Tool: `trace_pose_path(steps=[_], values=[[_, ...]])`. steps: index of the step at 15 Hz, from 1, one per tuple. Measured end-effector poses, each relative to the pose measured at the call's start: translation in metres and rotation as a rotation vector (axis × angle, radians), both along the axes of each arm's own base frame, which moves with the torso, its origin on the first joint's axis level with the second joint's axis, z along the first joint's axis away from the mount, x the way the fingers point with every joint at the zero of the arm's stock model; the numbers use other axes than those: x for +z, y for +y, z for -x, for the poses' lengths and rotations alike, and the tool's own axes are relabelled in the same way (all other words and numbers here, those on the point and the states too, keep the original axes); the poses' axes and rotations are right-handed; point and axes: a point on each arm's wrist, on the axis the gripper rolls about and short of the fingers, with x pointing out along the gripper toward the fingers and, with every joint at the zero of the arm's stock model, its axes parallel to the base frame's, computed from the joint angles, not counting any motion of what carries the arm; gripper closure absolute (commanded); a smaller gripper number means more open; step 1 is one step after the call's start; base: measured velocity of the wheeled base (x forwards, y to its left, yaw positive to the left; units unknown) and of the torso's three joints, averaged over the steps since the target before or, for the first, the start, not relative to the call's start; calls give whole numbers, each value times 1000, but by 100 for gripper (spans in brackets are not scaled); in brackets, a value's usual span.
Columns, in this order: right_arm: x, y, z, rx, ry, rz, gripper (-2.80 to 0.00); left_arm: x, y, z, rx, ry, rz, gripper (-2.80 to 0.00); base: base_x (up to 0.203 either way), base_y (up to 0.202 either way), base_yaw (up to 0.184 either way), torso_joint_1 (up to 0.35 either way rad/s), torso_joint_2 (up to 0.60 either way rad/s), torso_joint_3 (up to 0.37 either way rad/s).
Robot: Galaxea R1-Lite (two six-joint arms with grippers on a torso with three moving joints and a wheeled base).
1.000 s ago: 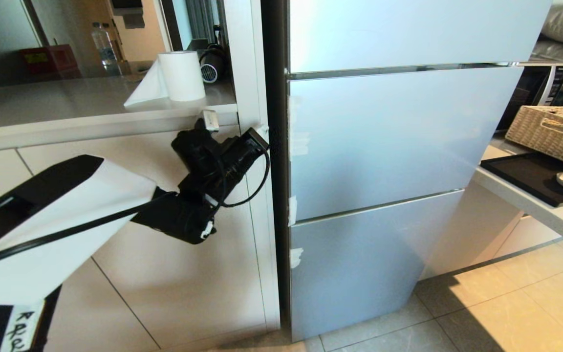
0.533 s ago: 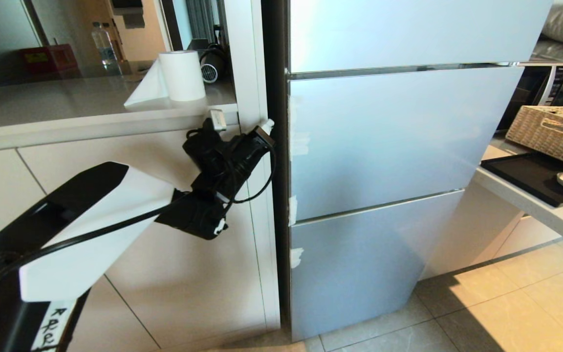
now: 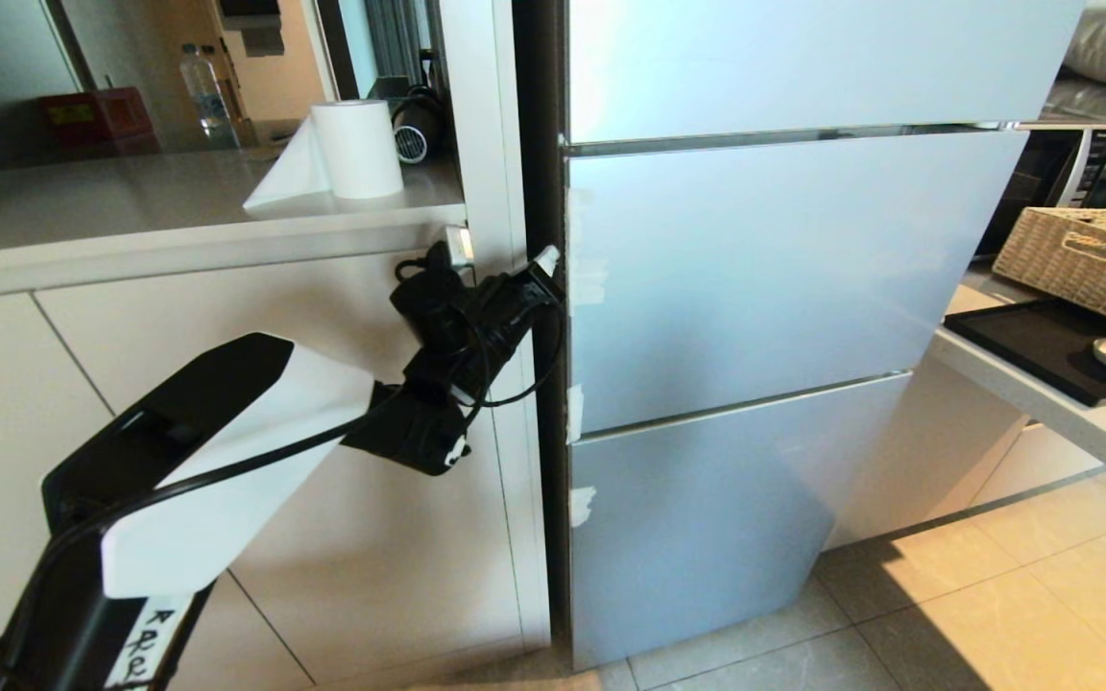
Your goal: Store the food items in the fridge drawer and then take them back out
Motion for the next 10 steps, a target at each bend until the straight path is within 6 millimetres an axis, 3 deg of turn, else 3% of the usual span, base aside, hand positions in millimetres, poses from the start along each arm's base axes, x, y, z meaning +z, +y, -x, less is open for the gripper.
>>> trace_pose_path(steps=[10], values=[[0,0,0,0,0,0,0,-16,-11,11,-33,54,-32,0,0,0,0,0,0,0]])
